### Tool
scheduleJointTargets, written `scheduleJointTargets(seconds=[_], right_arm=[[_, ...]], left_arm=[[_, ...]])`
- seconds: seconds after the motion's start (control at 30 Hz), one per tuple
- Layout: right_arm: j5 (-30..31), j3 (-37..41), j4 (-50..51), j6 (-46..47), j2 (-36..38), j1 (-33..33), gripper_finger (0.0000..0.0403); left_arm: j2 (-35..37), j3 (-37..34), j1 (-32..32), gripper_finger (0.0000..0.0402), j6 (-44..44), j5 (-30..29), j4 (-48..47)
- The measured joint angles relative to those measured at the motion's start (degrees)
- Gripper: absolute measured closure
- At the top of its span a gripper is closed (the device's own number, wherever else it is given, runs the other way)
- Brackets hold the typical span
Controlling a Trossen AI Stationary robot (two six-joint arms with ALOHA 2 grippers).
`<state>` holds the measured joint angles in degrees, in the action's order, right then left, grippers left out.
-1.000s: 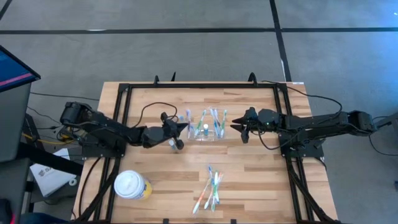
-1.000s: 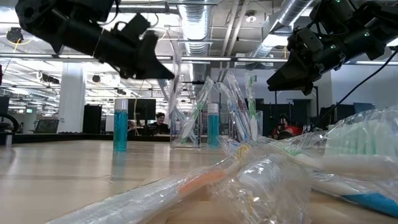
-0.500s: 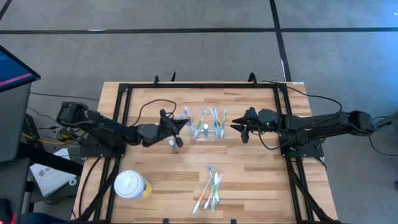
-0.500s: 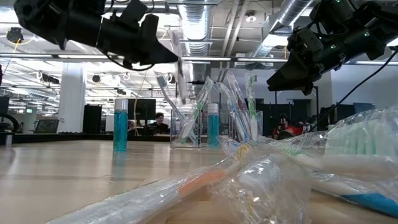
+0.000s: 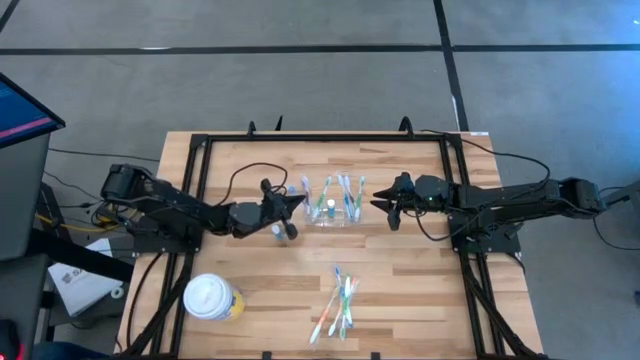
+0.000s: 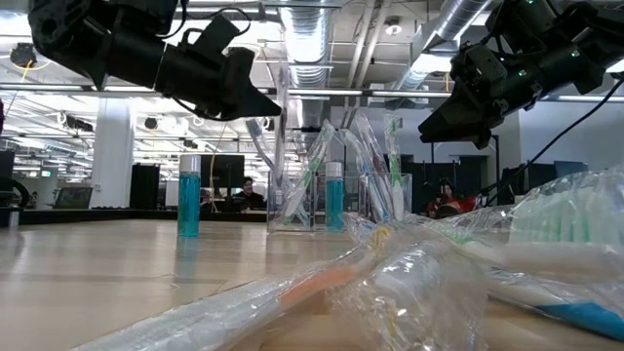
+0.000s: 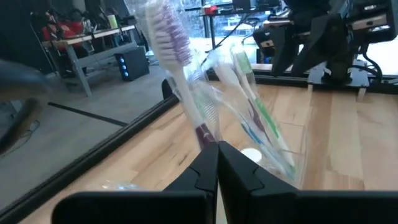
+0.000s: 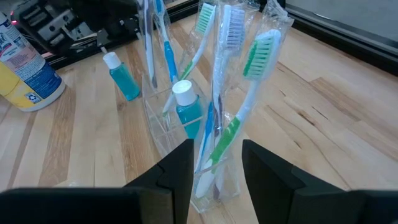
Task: Pick & Place toothbrushing station
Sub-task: Put the violet toothbrush into the transparent organizer
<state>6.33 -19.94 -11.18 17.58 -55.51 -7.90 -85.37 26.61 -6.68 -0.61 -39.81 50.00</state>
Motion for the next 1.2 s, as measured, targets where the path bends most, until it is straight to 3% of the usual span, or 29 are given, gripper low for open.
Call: scheduleJointTargets(seconds=[0.2, 0.87, 1.2], right_arm=[[0.0, 0.0, 0.0, 0.0, 0.0, 0.0, 0.0276], [0.0, 0.0, 0.0, 0.0, 0.0, 0.0, 0.0276], [0.0, 0.0, 0.0, 0.0, 0.0, 0.0, 0.0276]], left_arm=[[-0.8, 0.0, -0.7, 0.0401, 2.8, 2.3, 0.2], [-6.4, 0.0, -1.4, 0.0401, 8.2, 0.8, -1.0], [-6.4, 0.0, -1.4, 0.0394, 6.7, 0.8, -1.1]])
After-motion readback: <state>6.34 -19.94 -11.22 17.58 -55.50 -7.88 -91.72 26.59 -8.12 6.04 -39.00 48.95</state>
